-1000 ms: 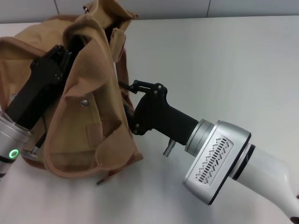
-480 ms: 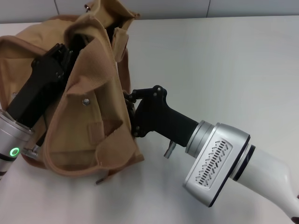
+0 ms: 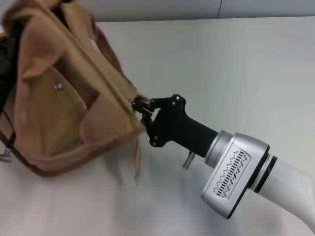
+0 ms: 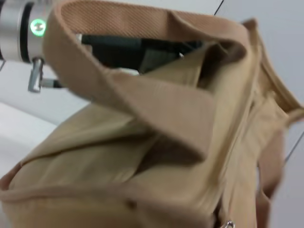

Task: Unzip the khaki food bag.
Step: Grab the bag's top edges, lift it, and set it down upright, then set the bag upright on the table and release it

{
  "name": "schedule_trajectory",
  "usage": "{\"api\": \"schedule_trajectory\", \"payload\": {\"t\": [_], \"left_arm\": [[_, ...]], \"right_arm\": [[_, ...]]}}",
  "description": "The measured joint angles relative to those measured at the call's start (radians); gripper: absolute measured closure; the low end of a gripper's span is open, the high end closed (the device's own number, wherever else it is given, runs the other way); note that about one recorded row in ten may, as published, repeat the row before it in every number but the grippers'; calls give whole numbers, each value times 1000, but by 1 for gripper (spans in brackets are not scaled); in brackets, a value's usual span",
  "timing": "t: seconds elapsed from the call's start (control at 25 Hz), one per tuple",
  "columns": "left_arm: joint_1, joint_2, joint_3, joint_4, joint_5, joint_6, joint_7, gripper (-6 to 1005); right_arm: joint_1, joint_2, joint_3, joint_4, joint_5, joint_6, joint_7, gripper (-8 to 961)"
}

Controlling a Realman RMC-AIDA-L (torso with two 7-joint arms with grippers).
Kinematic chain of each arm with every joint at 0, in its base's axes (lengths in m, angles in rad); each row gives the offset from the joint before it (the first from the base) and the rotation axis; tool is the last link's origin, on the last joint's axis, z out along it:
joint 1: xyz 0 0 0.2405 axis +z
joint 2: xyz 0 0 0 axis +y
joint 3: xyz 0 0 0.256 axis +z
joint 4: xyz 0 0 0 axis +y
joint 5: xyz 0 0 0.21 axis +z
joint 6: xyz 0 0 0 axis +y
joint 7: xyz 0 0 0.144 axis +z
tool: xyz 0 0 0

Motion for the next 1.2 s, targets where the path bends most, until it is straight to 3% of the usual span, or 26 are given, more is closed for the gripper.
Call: {"api": "schedule_trajectory", "payload": {"t": [0.52,0.76,0.96,1.2], "left_arm": [[30,1,-48,17,1,0,0,906],[25,2,-40,17,9,-4,5,905],[21,2,-38,17,21,-1,5,904],[20,2,-39,17,22,3,6,902]], "right_arm": [[-52,0,36,-37,10,-52,2,820],[-35,0,81,-76,12,-32,4,787],[10,0,89,-79,11,63,4,541],[47,0,83,-71,4,115,4,454]]}}
